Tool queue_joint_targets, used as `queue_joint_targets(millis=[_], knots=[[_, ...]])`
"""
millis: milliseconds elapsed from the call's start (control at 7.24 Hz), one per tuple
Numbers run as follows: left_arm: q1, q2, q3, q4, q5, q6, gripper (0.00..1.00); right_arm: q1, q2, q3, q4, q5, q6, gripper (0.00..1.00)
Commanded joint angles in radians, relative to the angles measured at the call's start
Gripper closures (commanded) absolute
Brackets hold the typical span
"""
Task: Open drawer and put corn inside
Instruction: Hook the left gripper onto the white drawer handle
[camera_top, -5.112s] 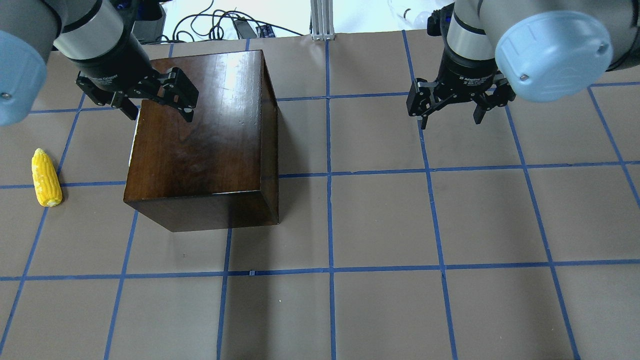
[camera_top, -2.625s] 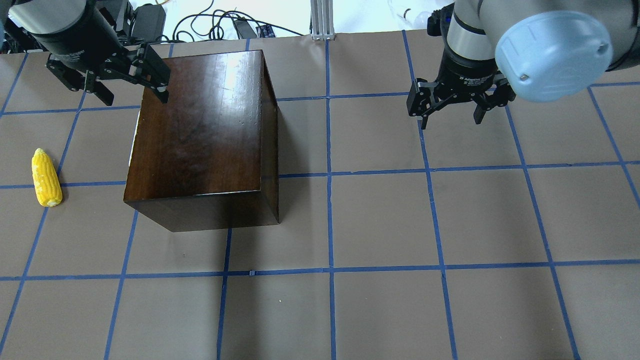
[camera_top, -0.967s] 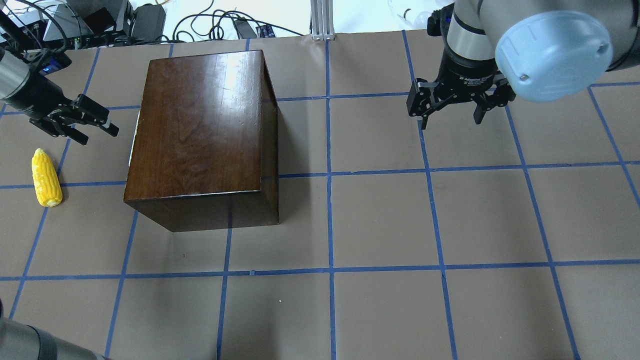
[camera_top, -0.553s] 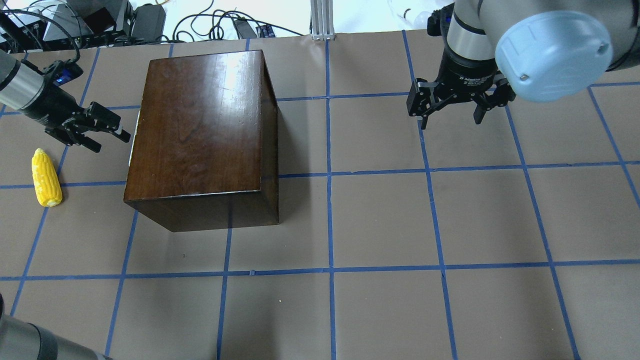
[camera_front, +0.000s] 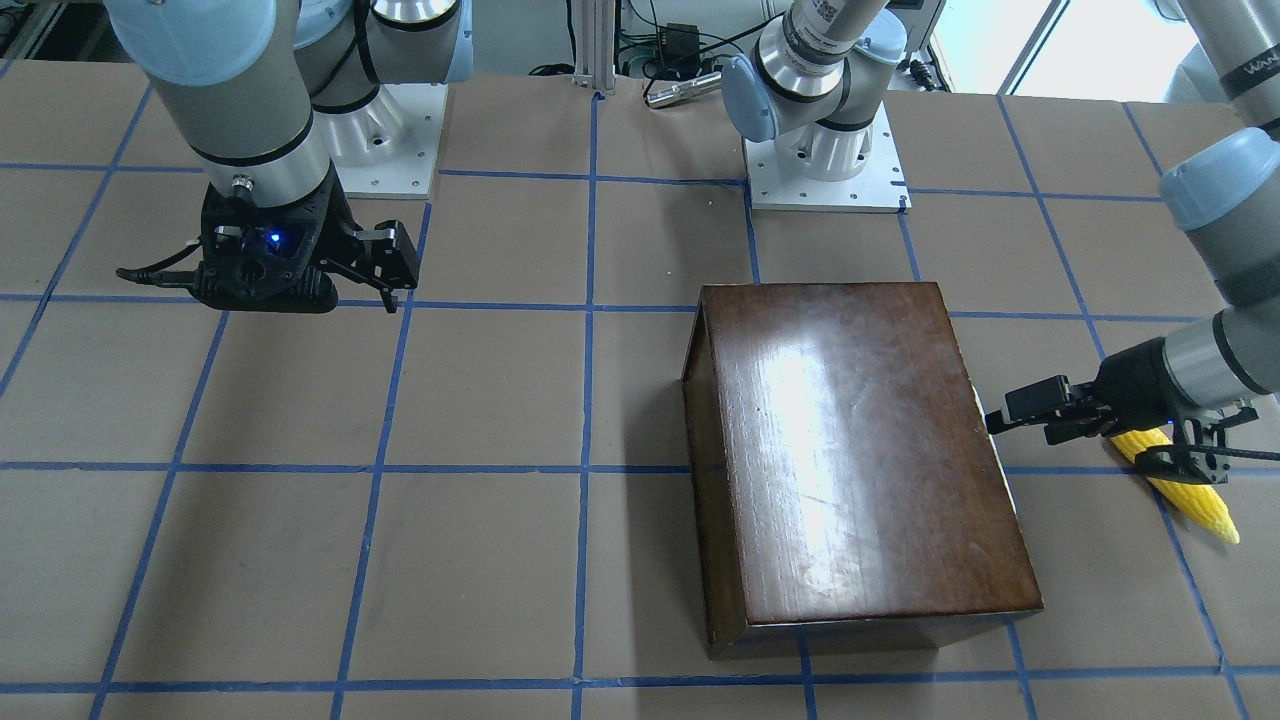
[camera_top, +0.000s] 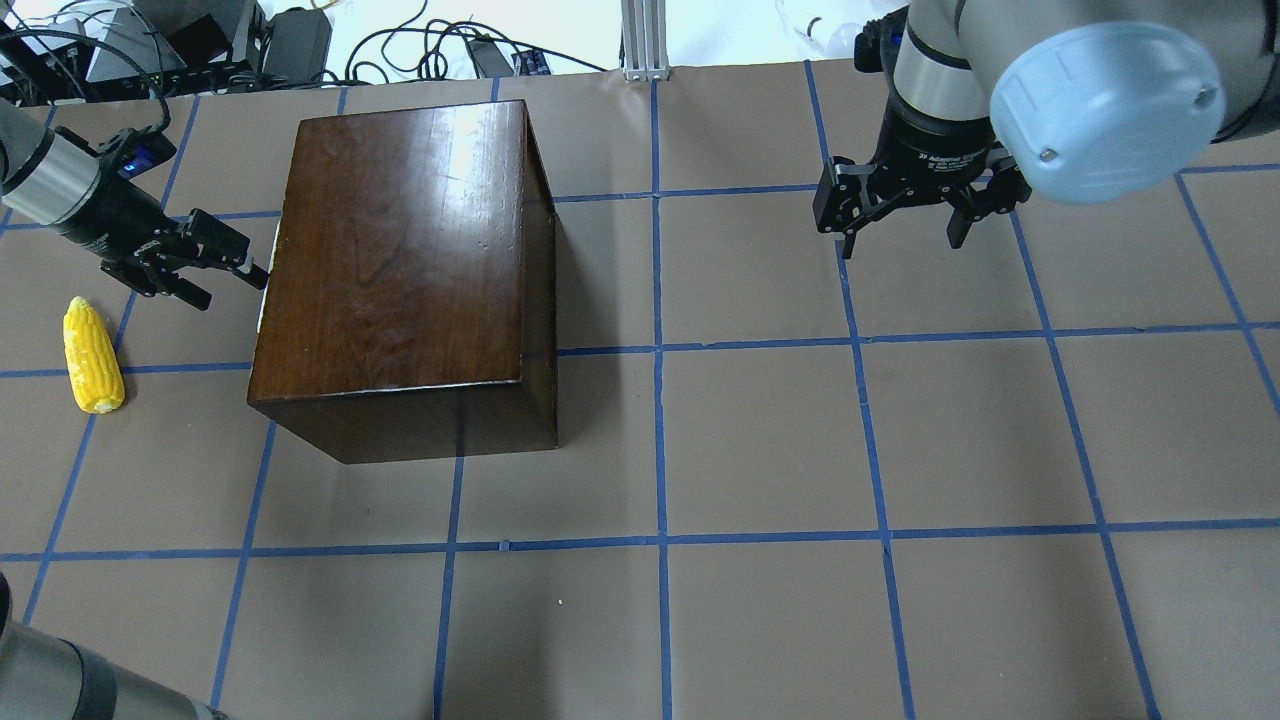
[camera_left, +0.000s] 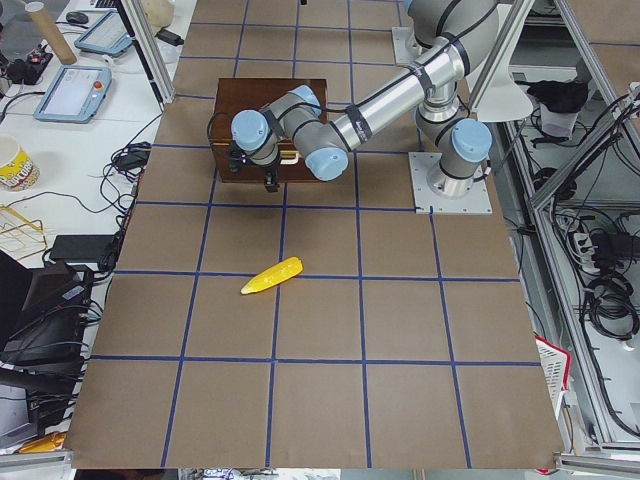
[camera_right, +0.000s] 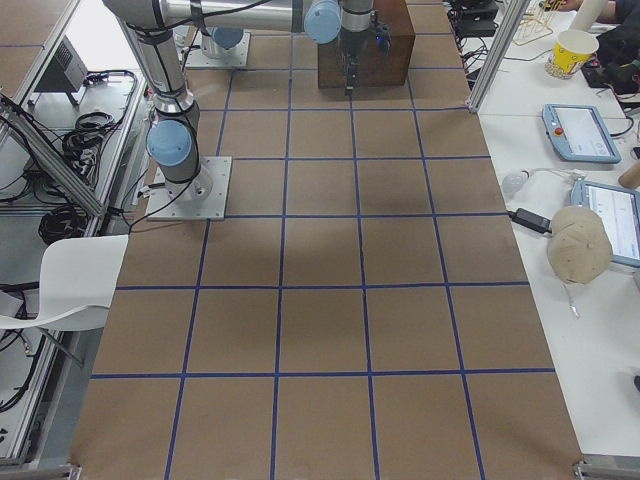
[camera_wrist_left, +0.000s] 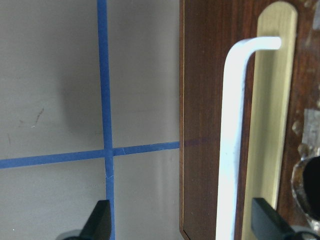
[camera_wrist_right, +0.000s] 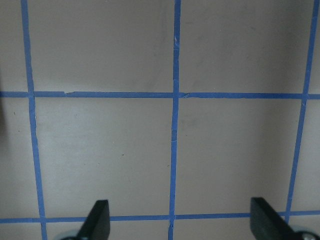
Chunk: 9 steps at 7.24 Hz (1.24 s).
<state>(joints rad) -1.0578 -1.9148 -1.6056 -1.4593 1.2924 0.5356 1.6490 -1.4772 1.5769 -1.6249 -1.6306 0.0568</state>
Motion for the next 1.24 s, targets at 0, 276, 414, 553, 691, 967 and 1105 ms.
queue_joint_targets(millis=[0, 276, 414, 553, 691, 967, 1105], knots=[[-0.002, -0.007, 0.001, 0.001, -0.002, 0.0, 0.0, 0.0, 0.0, 0.0, 0.0, 0.0, 0.0, 0.0], [-0.002, -0.013, 0.0, 0.001, -0.019, 0.001, 0.0, 0.0, 0.0, 0.0, -0.001, 0.0, 0.0, 0.0], [-0.002, -0.013, 0.0, 0.001, -0.021, 0.001, 0.0, 0.0, 0.0, 0.0, -0.001, 0.0, 0.0, 0.0], [-0.004, -0.015, 0.0, 0.001, -0.022, 0.0, 0.0, 0.0, 0.0, 0.0, 0.0, 0.0, 0.0, 0.0], [-0.004, -0.015, -0.002, 0.001, -0.021, 0.001, 0.0, 0.0, 0.0, 0.0, 0.0, 0.0, 0.0, 0.0], [-0.004, -0.015, -0.025, 0.013, -0.021, 0.001, 0.0, 0.0, -0.002, 0.0, -0.001, 0.0, 0.0, 0.0], [-0.004, -0.015, -0.028, 0.02, -0.022, 0.001, 0.0, 0.0, 0.0, 0.0, -0.001, 0.0, 0.0, 0.0]])
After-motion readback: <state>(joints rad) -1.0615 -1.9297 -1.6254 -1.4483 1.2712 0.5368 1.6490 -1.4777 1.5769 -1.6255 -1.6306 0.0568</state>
